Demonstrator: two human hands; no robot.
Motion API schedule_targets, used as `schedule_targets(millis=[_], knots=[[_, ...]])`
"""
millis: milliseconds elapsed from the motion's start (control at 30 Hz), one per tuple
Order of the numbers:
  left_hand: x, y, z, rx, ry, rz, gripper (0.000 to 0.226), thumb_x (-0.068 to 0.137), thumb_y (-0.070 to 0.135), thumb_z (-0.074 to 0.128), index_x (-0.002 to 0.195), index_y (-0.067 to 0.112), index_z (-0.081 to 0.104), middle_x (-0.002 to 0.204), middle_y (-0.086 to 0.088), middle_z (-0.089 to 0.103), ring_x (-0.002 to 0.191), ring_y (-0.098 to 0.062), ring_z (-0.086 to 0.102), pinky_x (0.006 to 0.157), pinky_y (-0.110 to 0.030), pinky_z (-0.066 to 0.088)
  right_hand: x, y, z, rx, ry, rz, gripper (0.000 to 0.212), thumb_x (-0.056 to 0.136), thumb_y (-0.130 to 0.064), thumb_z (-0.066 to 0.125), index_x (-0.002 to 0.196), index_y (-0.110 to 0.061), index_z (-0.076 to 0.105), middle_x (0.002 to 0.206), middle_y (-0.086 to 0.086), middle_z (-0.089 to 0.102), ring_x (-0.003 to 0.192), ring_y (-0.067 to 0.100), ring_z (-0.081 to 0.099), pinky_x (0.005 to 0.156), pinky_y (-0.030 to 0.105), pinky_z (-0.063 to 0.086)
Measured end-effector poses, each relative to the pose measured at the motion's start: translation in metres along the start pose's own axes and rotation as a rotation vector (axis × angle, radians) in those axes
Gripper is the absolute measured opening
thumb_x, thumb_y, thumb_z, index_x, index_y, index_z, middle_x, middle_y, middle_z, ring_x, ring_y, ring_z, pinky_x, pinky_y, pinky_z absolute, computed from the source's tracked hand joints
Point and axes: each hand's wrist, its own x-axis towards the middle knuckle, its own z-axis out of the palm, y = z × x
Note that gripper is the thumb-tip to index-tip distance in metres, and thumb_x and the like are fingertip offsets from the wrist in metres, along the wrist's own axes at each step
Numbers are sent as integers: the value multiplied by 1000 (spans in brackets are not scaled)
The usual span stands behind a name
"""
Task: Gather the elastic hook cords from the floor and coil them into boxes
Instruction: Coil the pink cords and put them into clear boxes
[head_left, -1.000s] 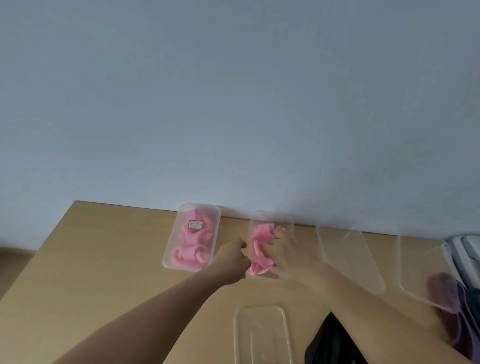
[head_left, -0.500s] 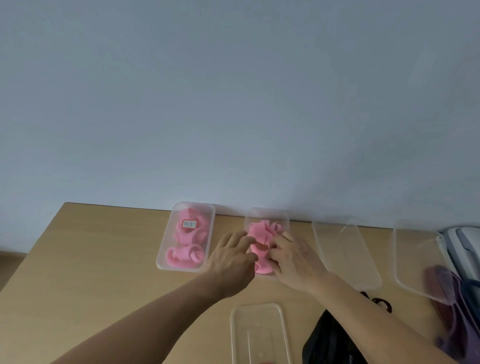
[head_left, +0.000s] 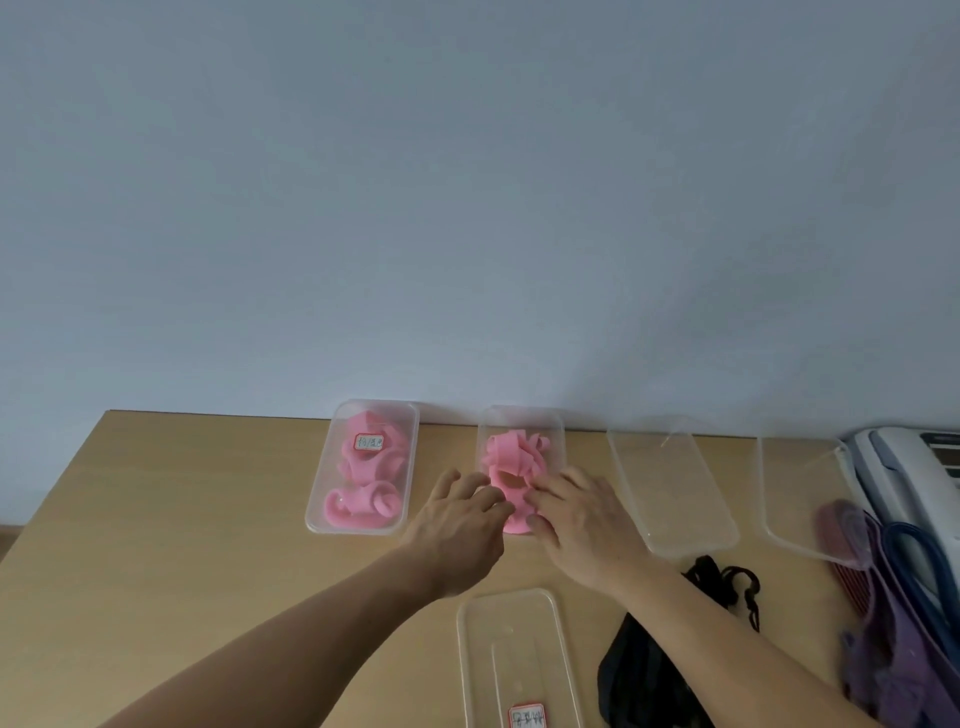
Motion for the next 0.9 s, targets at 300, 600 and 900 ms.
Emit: schedule_targets(millis=[300, 600, 900], knots=[[0, -1, -12, -112, 42, -97, 43, 101, 34, 35, 141, 27, 49, 142, 5, 52, 136, -22, 37, 109, -40, 26, -8, -13, -19, 40, 2, 72, 36, 96, -29, 55, 130, -19, 60, 132, -2, 59, 118, 23, 52, 92, 39, 47], [-29, 3, -29, -454, 92, -220, 44, 98, 27, 49, 141, 22, 49, 144, 2, 48, 135, -20, 38, 110, -33, 31, -38, -49, -38, 202, 48, 289, 35, 96, -32, 54, 127, -17, 59, 127, 0, 57, 116, 22, 51, 96, 36, 45], [-81, 9, -8, -573, -80, -285, 47, 98, 27, 48, 144, 16, 45, 147, -2, 44, 137, -21, 35, 112, -32, 30, -86, -106, 2, 160, -363, 719, 72, 83, -64, 51, 137, -17, 41, 129, 3, 49, 118, 25, 47, 88, 35, 44]])
